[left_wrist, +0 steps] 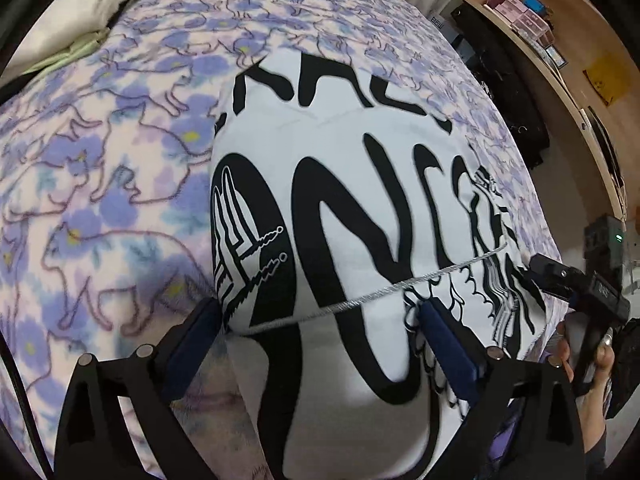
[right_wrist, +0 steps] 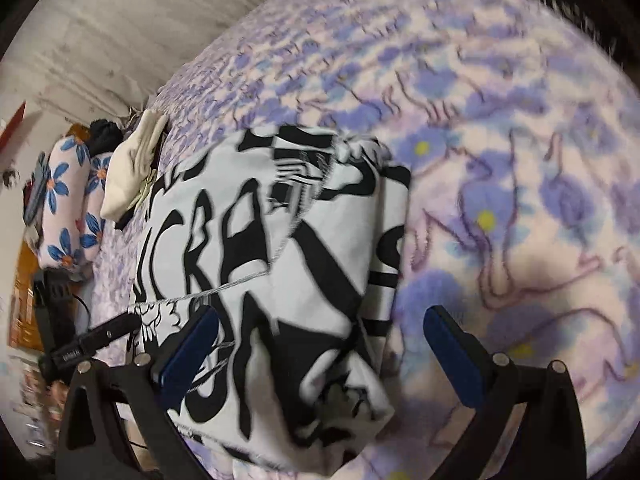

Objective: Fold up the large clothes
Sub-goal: 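Lift the folded jacket bundle with both tools toward the white fleece stack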

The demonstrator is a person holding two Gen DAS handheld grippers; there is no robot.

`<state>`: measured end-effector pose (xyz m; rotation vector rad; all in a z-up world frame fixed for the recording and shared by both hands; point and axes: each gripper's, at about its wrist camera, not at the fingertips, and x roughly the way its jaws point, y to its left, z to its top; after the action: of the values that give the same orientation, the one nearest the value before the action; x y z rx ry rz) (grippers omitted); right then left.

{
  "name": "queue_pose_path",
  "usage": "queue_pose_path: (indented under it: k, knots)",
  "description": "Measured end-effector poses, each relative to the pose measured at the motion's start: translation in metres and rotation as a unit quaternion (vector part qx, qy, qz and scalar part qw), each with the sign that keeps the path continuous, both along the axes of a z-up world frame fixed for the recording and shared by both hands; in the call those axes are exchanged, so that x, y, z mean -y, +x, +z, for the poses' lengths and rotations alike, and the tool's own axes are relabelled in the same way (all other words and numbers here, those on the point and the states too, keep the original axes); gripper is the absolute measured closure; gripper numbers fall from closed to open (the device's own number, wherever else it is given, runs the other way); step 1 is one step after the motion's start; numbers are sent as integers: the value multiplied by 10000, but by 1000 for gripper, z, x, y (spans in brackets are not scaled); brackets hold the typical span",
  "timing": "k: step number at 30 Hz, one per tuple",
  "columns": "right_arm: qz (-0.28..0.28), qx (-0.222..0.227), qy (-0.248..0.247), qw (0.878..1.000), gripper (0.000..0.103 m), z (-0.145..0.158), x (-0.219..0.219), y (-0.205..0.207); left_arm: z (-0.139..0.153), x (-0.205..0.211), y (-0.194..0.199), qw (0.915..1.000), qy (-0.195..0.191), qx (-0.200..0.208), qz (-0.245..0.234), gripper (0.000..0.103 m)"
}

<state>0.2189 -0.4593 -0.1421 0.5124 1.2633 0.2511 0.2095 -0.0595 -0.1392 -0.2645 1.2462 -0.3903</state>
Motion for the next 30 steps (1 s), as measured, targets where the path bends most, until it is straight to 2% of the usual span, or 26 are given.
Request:
queue_pose_path:
  k: [3, 9, 14, 18, 21, 27, 30]
  knots:
    - [5, -272, 343, 9990, 0, -23, 5, 9, -12, -1, 7, 9997, -214, -61, 22, 0]
    - [371, 21, 1007, 9942, 2, -29, -11, 26, -29, -5, 23, 9977, -628, -236, -38, 0]
    - [751, -79, 794, 9940, 5, -37, -33, 42, -41, -7, 35, 9955, -878, -361, -27, 0]
    - [720, -60, 743, 9946, 11, -41, -36, 43, -47, -2, 41, 9949, -908, -444, -45, 0]
    - [736, 70, 631, 9953, 18, -40, -36, 38, -47, 0, 40, 9955, -852, -417, -67, 0]
    - [647, 216, 676, 9954, 42, -36, -35, 31, -41, 14, 40, 9974, -633, -340, -65, 0]
    - [573, 308, 622, 9959, 55, -27, -40, 26, -27, 24, 33, 9992, -365, -128, -75, 10]
